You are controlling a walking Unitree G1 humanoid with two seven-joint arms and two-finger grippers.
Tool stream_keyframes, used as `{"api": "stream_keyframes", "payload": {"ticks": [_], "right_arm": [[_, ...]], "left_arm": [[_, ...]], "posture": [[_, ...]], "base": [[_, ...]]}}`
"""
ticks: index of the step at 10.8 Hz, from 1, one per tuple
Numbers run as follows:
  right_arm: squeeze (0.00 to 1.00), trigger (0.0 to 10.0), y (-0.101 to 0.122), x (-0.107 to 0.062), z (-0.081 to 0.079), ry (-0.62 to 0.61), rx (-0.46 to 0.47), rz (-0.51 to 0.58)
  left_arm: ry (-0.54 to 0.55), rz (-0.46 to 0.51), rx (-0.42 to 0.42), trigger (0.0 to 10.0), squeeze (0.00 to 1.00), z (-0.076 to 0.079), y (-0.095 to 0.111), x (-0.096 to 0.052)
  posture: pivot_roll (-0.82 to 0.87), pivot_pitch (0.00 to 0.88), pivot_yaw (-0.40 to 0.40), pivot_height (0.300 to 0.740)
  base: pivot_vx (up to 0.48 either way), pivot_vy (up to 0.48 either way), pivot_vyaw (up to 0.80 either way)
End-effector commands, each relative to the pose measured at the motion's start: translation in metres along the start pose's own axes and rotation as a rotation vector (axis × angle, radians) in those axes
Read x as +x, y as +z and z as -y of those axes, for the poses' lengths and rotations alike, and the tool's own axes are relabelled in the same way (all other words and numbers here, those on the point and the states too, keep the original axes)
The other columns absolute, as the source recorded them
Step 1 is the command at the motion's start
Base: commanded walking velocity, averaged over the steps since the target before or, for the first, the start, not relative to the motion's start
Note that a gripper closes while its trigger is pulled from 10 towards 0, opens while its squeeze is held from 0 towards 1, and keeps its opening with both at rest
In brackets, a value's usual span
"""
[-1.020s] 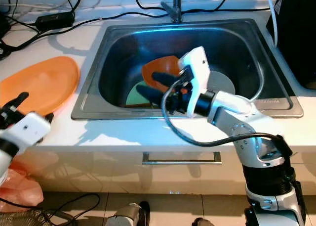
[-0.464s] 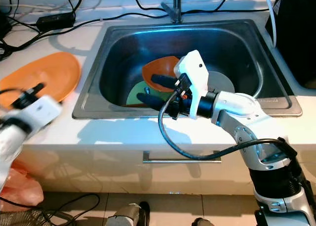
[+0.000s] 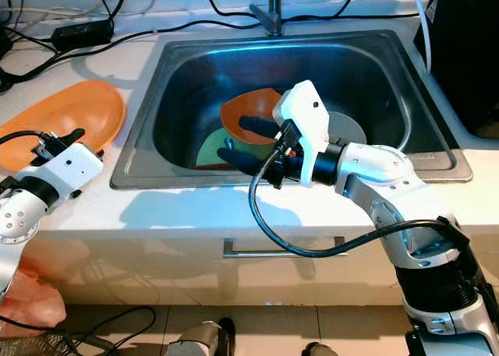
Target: Kitchen organization
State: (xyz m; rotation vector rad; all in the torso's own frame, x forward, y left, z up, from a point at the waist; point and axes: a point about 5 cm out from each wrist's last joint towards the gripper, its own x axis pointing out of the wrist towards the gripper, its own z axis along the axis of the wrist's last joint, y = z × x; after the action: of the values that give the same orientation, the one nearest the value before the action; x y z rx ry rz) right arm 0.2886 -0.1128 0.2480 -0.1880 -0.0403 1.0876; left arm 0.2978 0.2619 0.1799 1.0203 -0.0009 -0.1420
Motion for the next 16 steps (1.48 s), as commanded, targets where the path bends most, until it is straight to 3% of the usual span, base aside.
{"api": "stream_keyframes", "payload": {"ticks": [1,6,11,13,14,16], "right_arm": [[0.0,10.0,-0.002,0.0,-0.002,0.015,-0.012,-0.002],[0.0,10.0,-0.005,0.001,-0.001,0.003,-0.004,-0.003],[0.0,10.0,-0.008,0.0,0.008,-0.055,0.014,0.006],[0.0,10.0,-0.006,0.001,0.013,-0.084,0.037,0.032],[0.0,10.0,-0.004,0.001,0.017,-0.1,0.062,0.057],[0.0,10.0,0.004,0.003,0.026,-0.133,0.192,0.162]], "left_arm": [[-0.036,-0.029,-0.012,0.0,0.0,0.006,-0.007,-0.002],[-0.056,-0.018,-0.016,0.0,0.0,0.011,-0.004,-0.001],[0.156,0.056,0.042,0.0,0.0,-0.006,0.009,0.001],[0.237,0.181,0.124,0.0,0.0,-0.006,0.031,0.0],[0.269,0.288,0.191,0.0,0.0,-0.003,0.049,-0.002],[0.212,0.47,0.265,0.0,0.0,0.022,0.069,-0.005]], "posture": [[0.16,0.163,0.089,0.74],[0.15,0.164,0.088,0.74],[0.15,0.154,0.093,0.74],[0.15,0.152,0.089,0.74],[0.15,0.151,0.085,0.74],[0.14,0.148,0.081,0.74]], "base": [[0.0,0.0,0.0],[0.0,0.0,0.0],[0.0,0.0,0.0],[0.0,0.0,0.0],[0.0,0.0,0.0],[0.0,0.0,0.0]]}}
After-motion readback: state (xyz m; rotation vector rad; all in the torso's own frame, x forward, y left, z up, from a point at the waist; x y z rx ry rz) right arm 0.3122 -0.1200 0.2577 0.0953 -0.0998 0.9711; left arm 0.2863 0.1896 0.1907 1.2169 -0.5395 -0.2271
